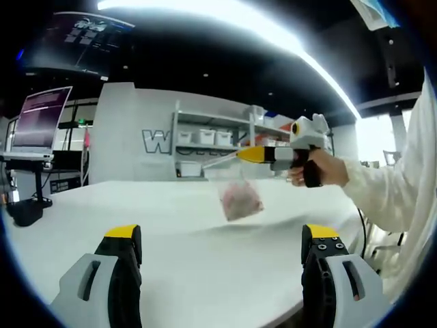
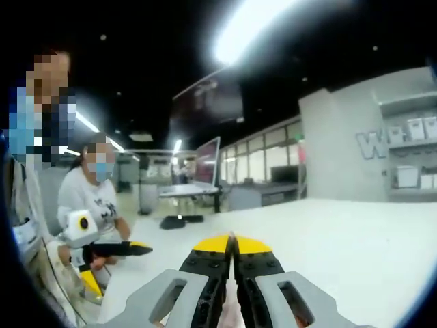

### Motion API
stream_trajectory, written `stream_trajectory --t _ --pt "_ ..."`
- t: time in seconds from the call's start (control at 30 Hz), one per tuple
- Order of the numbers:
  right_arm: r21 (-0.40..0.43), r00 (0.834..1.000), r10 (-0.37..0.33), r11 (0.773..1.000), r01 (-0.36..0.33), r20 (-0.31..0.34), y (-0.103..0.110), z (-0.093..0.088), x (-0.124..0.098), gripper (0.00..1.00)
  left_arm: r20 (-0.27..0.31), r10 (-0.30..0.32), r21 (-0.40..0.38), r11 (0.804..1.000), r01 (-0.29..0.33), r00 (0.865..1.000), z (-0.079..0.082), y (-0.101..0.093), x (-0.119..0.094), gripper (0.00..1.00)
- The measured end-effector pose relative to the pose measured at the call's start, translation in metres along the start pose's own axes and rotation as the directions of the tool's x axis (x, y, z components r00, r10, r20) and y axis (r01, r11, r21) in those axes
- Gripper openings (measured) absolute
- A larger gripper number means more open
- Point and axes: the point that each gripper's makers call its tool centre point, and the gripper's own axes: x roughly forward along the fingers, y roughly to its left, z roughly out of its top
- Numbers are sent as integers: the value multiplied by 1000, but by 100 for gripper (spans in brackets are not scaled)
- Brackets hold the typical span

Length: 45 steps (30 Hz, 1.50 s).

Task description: Open the resealable bag by pulling the two sides of the seal apart until the entire bag opening is separated and visibly accessible.

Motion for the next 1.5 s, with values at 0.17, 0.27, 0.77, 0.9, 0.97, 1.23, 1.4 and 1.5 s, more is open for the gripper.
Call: stream_trajectory --t 0.17,0.27,0.77,0.9,0.97,1.23,1.4,1.5 --pt "-7 1000 11 1000 -11 -9 7 -3 -6 0 -1 0 -4 1000 0 1000 -1 0 0 95" --pt "-4 1000 21 1000 -22 -18 12 -7 -9 0 -5 -1 -3 1000 1 1000 -2 0 1 95" --pt "20 998 54 998 -53 -17 34 -18 -22 0 -6 1 -2 1000 -1 1000 -3 -2 0 95" --pt "28 998 63 998 -63 -23 39 -23 -23 0 -8 3 -3 1000 -3 1000 -4 -2 -1 95" --pt "28 997 67 997 -66 -30 42 -26 -25 0 -8 4 -4 1000 -4 1000 -4 -1 -2 95" --pt "-1 994 88 996 -88 -59 57 -36 -30 0 -8 4 -2 1000 -4 1000 -5 -1 -3 95" --pt "8 992 101 995 -101 -69 65 -43 -33 0 -5 3 -5 1000 -3 1000 -4 -1 -3 95" --pt "19 991 107 994 -106 -76 69 -48 -35 0 -3 2 -3 1000 -2 1000 -3 -1 -3 95"
